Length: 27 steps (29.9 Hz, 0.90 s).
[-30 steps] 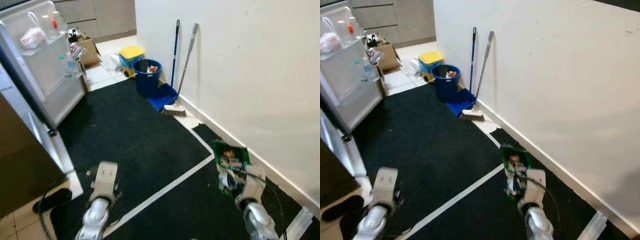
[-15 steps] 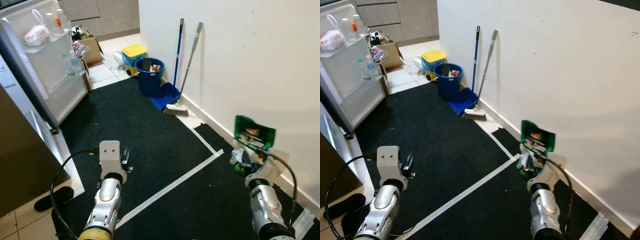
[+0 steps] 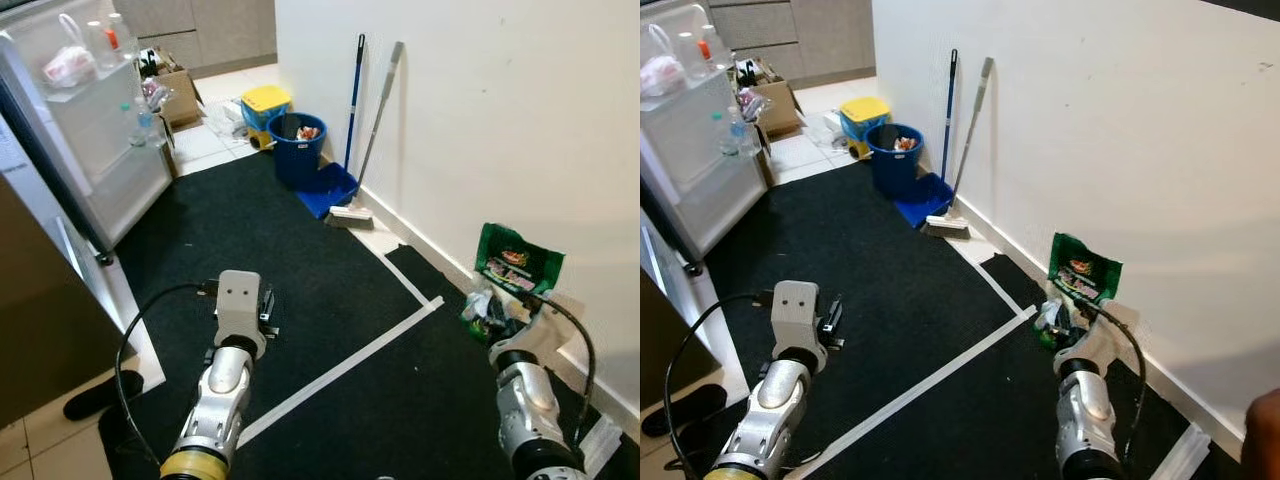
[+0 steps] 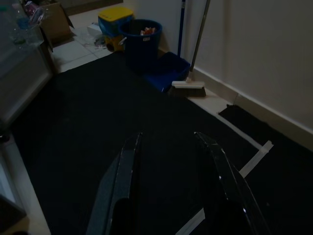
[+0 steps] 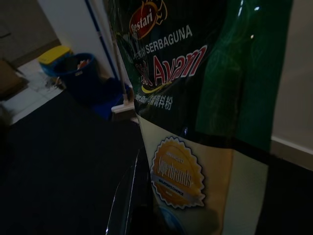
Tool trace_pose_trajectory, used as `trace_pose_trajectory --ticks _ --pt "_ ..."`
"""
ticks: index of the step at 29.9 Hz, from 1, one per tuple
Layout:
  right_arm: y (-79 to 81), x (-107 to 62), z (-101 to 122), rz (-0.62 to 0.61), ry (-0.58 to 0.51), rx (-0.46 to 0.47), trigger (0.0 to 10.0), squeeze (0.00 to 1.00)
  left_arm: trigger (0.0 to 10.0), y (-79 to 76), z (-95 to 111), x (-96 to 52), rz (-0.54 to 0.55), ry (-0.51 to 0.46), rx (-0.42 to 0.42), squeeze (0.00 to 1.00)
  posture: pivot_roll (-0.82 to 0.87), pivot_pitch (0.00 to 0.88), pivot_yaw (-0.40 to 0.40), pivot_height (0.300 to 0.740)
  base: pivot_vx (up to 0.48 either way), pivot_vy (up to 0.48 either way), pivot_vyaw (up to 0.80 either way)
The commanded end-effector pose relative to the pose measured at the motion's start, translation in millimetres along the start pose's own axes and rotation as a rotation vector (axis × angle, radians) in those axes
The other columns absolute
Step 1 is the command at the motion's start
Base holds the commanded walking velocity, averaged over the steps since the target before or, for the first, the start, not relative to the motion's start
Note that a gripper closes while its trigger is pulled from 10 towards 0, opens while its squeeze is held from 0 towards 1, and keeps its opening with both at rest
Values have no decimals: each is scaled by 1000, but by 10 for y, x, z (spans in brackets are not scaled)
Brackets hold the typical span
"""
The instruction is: Restocking fridge
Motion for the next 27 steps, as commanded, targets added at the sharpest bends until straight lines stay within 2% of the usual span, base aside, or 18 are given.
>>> trace_pose_trajectory --ticks 1,5,10,16,20,23,27 --pt "10 16 98 3 -39 3 10000 0 10000 4 -24 14 -13 26 24 0 -28 0 -81 740 0 0 0" --pt "-13 14 108 -16 -43 14 10000 0 10000 -26 -22 34 -36 37 49 0 -37 2 -75 740 0 0 0" --pt "-53 -10 86 -20 -33 -46 10000 0 10000 -94 -2 58 -60 31 79 0 -38 3 -89 740 0 0 0" --pt "14 3 94 14 -26 -71 10000 0 10000 -78 40 73 -56 17 91 0 -28 3 -91 740 0 0 0" --pt "15 -22 77 16 -23 -80 10000 0 10000 -67 24 16 -61 13 122 0 -25 51 -102 740 0 0 0" --pt "12 -84 -18 25 -1 -99 10000 0 10000 -45 -7 -45 -60 23 131 0 -13 86 -102 740 0 0 0" --pt "19 -105 -68 26 13 -110 10000 0 10000 -43 2 -58 -62 20 130 0 -16 97 -99 740 0 0 0"
Point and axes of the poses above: a point about 5 cm out from each wrist's last joint towards the gripper, its own x axis pointing out of the wrist towards the gripper, its own z axis along the axis of the wrist's last joint, y = z × x, the point moved 2 cm from there along x, pointing out of the wrist towards the gripper, and after that the axes turned 11 degrees about x, right-handed, at the moved point
